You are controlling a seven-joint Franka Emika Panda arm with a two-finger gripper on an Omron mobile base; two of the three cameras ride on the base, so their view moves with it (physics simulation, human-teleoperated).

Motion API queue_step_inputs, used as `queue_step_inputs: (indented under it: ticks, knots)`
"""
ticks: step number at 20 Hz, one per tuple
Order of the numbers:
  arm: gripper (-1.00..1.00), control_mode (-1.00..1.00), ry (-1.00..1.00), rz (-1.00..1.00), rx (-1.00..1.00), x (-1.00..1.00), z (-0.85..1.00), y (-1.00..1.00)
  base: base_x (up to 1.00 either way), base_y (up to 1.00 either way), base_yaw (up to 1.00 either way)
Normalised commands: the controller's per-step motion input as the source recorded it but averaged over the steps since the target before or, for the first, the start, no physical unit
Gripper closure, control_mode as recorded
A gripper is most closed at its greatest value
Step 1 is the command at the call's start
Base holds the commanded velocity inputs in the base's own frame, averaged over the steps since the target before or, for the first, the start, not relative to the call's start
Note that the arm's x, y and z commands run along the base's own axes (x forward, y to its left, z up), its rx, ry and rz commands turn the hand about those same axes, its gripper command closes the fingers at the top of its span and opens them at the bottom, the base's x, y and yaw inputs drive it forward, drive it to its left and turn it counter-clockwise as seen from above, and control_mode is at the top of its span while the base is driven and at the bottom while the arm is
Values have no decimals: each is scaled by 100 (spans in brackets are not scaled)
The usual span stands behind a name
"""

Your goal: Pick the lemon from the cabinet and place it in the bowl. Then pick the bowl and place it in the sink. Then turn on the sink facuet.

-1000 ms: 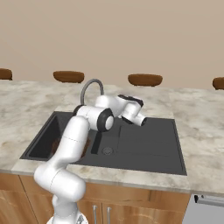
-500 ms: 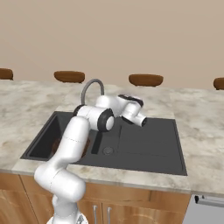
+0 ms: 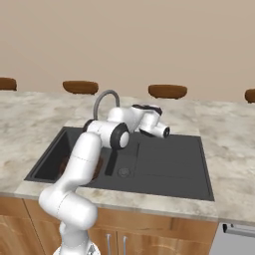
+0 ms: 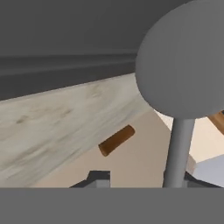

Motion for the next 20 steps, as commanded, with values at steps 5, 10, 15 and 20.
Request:
queue_step_inputs:
  ticks: [5,10,15,20]
  knots:
    - [100,-100,21,-5,0,-16,-89,-100,0,0,0]
    - [100,-100,22,-3,0,-22,-100,-94,0,0,0]
    - [100,-100,19,-1,0,-21,-98,-77,0,0,0]
    - [100,-100,7,-1,1,-25,-49,-46,0,0,0]
